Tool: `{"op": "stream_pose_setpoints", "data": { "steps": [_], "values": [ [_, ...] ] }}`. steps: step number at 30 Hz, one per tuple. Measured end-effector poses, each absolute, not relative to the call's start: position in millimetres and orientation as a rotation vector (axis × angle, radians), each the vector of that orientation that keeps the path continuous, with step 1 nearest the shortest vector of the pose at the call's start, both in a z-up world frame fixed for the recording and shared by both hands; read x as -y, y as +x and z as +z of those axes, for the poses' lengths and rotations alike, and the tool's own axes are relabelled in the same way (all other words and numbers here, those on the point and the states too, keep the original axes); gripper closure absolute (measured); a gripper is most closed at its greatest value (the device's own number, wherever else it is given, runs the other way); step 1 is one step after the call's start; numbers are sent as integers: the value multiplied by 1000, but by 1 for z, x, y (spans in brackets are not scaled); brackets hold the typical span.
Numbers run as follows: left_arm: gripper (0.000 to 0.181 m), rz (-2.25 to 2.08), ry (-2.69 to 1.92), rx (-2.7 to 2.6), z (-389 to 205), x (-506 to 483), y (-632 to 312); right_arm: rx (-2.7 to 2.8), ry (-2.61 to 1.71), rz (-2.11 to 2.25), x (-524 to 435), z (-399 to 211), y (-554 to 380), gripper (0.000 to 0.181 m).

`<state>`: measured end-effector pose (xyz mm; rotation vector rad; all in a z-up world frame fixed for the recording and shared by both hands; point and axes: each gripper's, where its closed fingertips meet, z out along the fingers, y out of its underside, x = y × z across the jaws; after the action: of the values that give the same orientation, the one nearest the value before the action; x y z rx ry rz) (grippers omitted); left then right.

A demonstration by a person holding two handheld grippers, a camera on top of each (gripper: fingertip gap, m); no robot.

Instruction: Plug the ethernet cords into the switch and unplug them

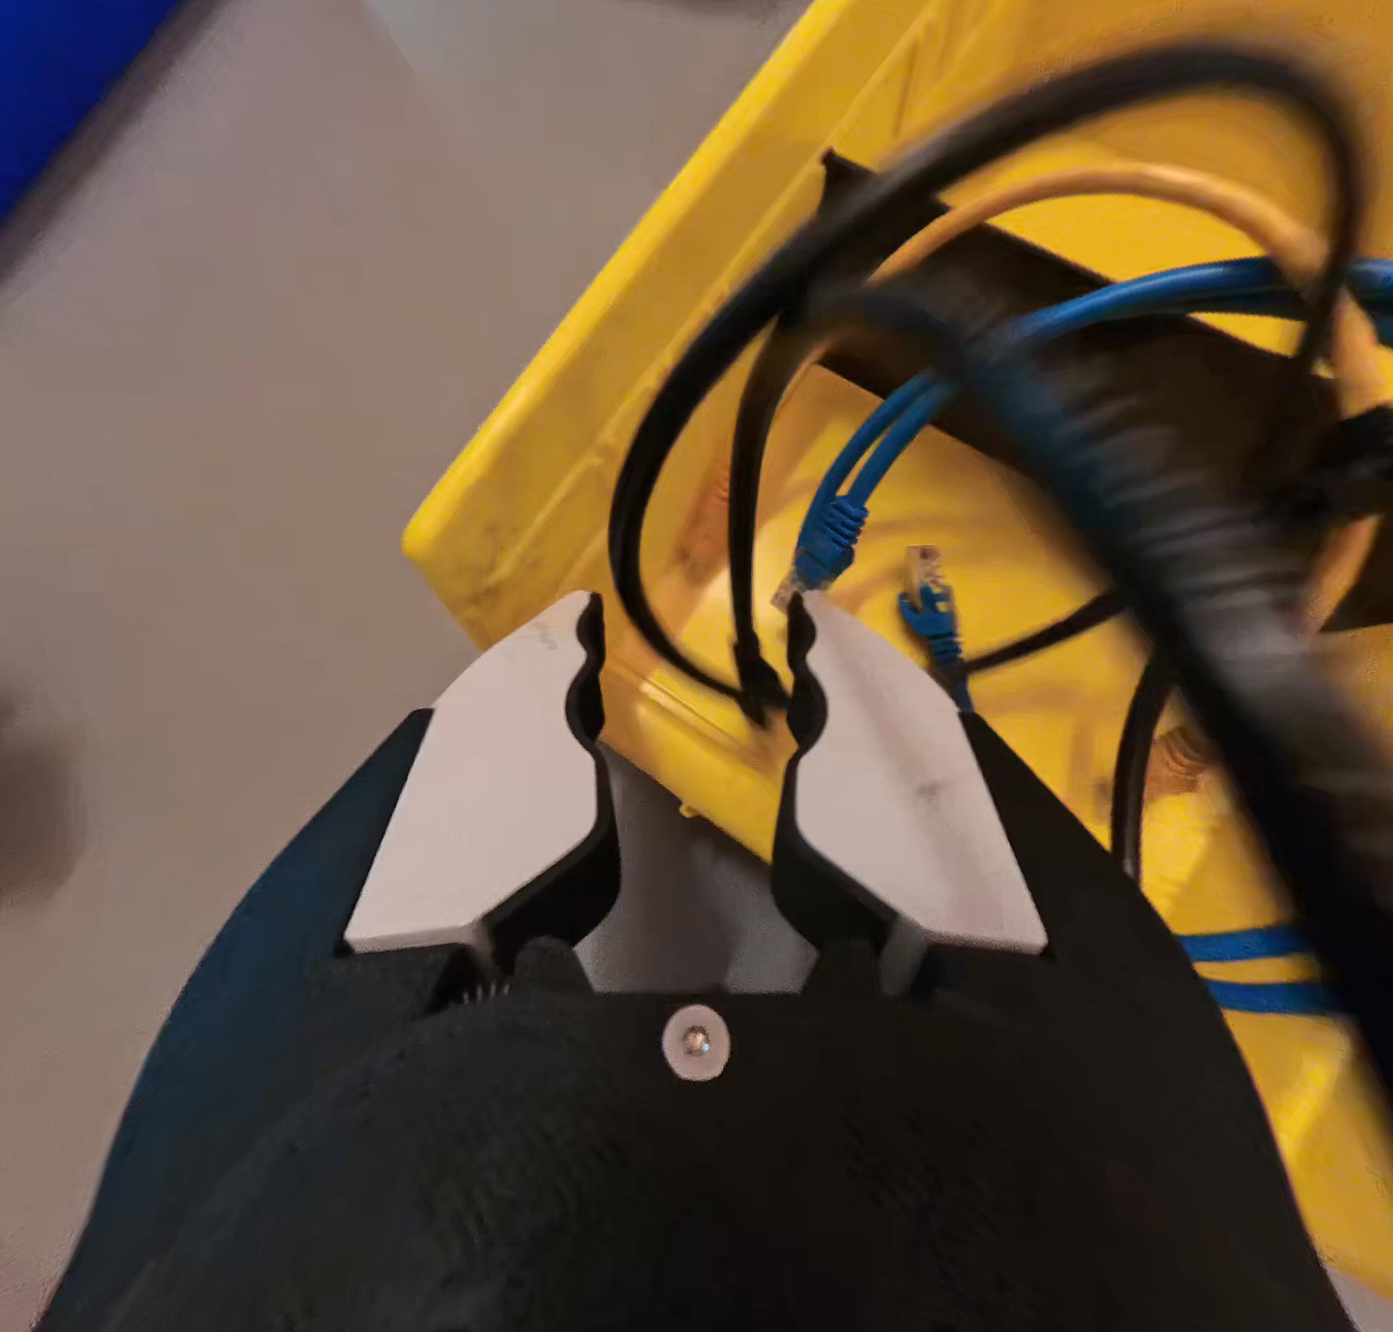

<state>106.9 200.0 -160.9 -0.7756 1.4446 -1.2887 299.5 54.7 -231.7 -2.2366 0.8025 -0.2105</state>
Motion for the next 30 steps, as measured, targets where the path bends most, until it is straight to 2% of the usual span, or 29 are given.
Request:
{"op": "stream_pose_setpoints", "data": {
  "steps": [1,7,9,10,15,22,26,30],
  "values": [
    [120,-1287,-775,-1448,-161,-201,107,-792,-2248,-244,-53,-231,301,128],
    [120,-1309,-778,-1501,-169,-201,108,-524,-2263,-211,-53,-195,261,96],
    [120,-1345,-766,-1565,-173,-196,107,-196,-2202,-138,-69,-171,218,97],
    [120,-1382,-754,-1602,-175,-192,106,-32,-2149,-127,-77,-161,193,91],
    [120,-1640,-677,-1788,-179,-170,88,453,-1940,-114,-117,-141,102,92],
    [120,-1770,-517,-1936,-177,-152,63,550,-1894,53,-155,-169,65,95],
    [120,-1796,-458,-1980,-175,-146,54,590,-1794,146,-158,-165,45,114],
    [120,-1822,-432,-1990,-176,-145,51,570,-1747,171,-158,-162,42,120]
  ]
}}
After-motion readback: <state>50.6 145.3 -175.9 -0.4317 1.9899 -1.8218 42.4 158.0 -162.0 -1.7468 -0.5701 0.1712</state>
